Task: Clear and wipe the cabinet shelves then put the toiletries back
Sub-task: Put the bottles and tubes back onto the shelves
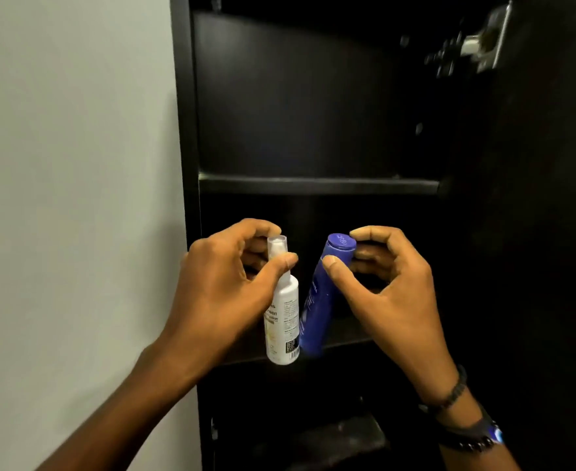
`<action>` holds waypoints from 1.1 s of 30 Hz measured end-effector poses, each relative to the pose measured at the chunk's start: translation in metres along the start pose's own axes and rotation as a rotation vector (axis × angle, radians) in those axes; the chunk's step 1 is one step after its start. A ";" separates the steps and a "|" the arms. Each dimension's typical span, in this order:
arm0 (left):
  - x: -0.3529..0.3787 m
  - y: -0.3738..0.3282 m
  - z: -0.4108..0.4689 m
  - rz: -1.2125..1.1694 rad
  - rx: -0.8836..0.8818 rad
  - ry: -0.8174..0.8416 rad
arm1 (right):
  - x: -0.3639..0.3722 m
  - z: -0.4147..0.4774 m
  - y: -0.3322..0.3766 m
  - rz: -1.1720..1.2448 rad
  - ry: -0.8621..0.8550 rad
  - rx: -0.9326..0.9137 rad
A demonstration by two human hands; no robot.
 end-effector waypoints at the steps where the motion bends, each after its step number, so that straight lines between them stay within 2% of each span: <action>1: -0.009 -0.012 0.014 0.009 0.037 -0.014 | 0.000 0.014 0.015 -0.011 -0.001 -0.040; 8: -0.058 -0.085 0.114 0.108 0.240 -0.115 | 0.000 0.109 0.094 -0.021 -0.022 -0.251; 14: -0.072 -0.097 0.181 0.234 0.242 -0.127 | 0.016 0.177 0.113 -0.006 0.010 -0.341; 22: -0.049 -0.060 0.204 0.477 0.104 -0.167 | 0.062 0.211 0.071 0.000 0.145 -0.211; 27: -0.046 -0.052 0.200 0.551 0.090 -0.210 | 0.073 0.210 0.056 0.011 0.182 -0.146; 33: -0.032 -0.034 0.173 0.600 0.010 -0.112 | 0.086 0.203 0.031 0.056 0.247 -0.071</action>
Point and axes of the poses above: each hand's wrist, its own z-axis towards the middle knuckle, its own x-axis out of the palm, y = z × x, the point moved 8 cm from there along z, towards the middle knuckle, and after that the axes turned 2 degrees about y, right-handed, at the moved point
